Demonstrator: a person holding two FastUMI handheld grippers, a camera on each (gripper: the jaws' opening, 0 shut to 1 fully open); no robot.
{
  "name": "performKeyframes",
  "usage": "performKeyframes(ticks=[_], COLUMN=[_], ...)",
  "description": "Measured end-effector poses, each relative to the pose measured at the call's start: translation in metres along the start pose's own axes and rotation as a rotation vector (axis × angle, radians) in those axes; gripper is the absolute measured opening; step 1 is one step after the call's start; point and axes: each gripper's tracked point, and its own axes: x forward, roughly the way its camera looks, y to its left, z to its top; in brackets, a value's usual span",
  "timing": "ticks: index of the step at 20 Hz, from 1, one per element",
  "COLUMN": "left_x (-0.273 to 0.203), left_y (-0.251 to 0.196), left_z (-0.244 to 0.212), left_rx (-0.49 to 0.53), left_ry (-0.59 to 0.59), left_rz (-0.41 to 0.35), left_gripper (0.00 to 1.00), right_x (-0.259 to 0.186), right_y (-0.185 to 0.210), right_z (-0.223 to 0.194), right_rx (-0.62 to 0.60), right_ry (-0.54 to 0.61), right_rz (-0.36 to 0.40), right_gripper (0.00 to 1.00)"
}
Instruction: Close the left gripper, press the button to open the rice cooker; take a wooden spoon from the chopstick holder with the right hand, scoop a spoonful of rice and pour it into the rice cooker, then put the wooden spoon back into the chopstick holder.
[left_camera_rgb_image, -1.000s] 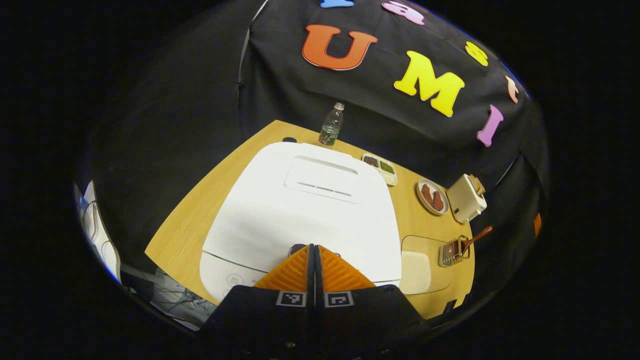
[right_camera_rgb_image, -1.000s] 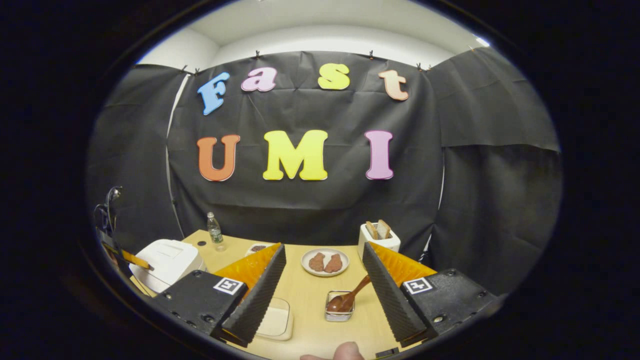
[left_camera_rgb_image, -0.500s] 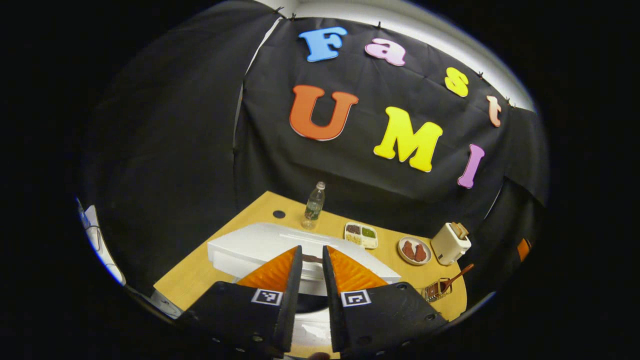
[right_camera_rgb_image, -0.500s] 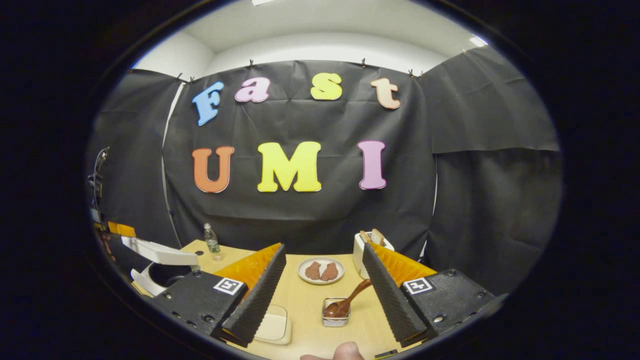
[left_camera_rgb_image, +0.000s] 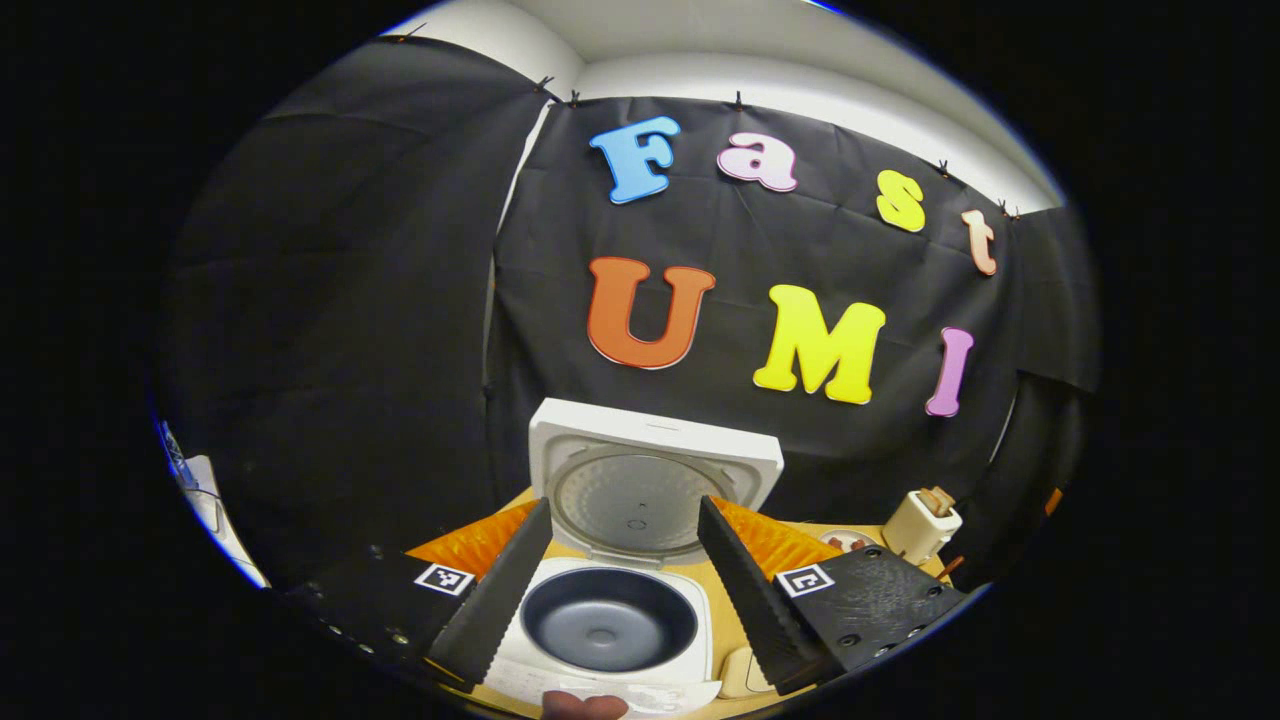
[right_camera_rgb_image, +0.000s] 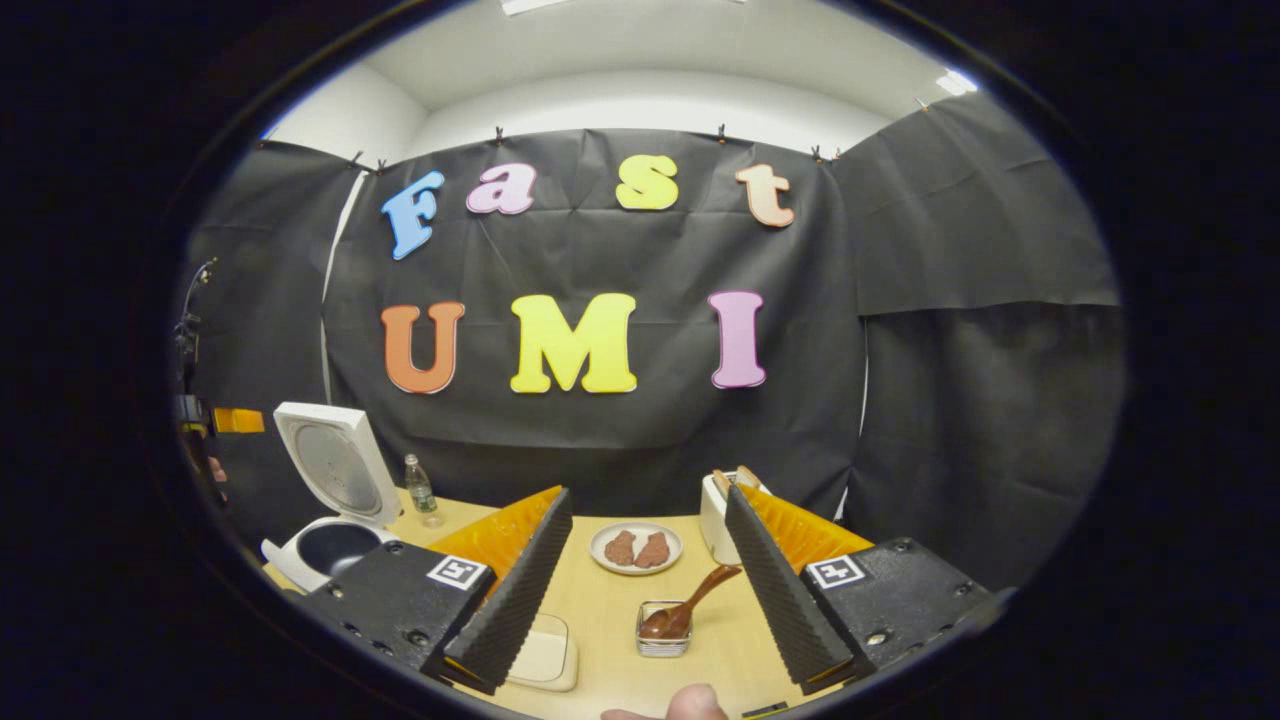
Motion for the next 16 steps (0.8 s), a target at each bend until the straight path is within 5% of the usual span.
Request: performKeyframes(ticks=[6,16], left_x=[-0.031,-0.057], left_y=[-0.028,-0.1], left_z=[0.006,-0.015], left_rx=[0.106,0.135], left_ry=[-0.065,-0.083], left_rz=[-0.04,-0.121], left_gripper=[0.94,0.94], right_x=[-0.004,0.036], right_y=[-0.021,-0.046], right_z=[-0.023,-0.105], right_rx=[0.017,0.023], right_ry=[0.048,0.18], right_rz=[-0.014,0.035], right_gripper=[1.0,1.0])
